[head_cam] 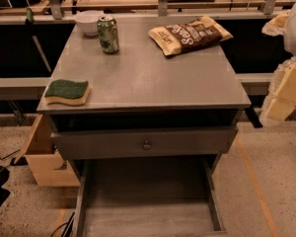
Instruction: Move brown chip bag near sponge
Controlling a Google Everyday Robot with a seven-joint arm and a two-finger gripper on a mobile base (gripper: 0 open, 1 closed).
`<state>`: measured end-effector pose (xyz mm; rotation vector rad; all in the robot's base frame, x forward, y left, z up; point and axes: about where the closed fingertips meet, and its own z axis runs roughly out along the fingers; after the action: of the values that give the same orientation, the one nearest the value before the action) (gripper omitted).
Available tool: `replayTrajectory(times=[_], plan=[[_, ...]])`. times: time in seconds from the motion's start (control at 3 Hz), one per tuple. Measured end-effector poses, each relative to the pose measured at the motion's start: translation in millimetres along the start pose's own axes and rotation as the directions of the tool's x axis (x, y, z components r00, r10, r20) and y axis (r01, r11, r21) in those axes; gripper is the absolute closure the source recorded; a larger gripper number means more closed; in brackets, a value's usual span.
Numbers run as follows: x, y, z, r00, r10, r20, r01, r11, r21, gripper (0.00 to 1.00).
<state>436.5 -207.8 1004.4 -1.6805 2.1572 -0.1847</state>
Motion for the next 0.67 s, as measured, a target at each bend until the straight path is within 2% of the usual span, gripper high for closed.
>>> replayTrajectory(times=[0.33, 0.67], plan=[[0.0, 0.0, -0.1, 1.0, 0.0, 0.0, 0.0, 1.0, 0.0, 0.0], [-8.6, -19.2, 6.3, 0.996, 0.023, 0.082, -0.026, 0.9991, 0.034, 0.0]])
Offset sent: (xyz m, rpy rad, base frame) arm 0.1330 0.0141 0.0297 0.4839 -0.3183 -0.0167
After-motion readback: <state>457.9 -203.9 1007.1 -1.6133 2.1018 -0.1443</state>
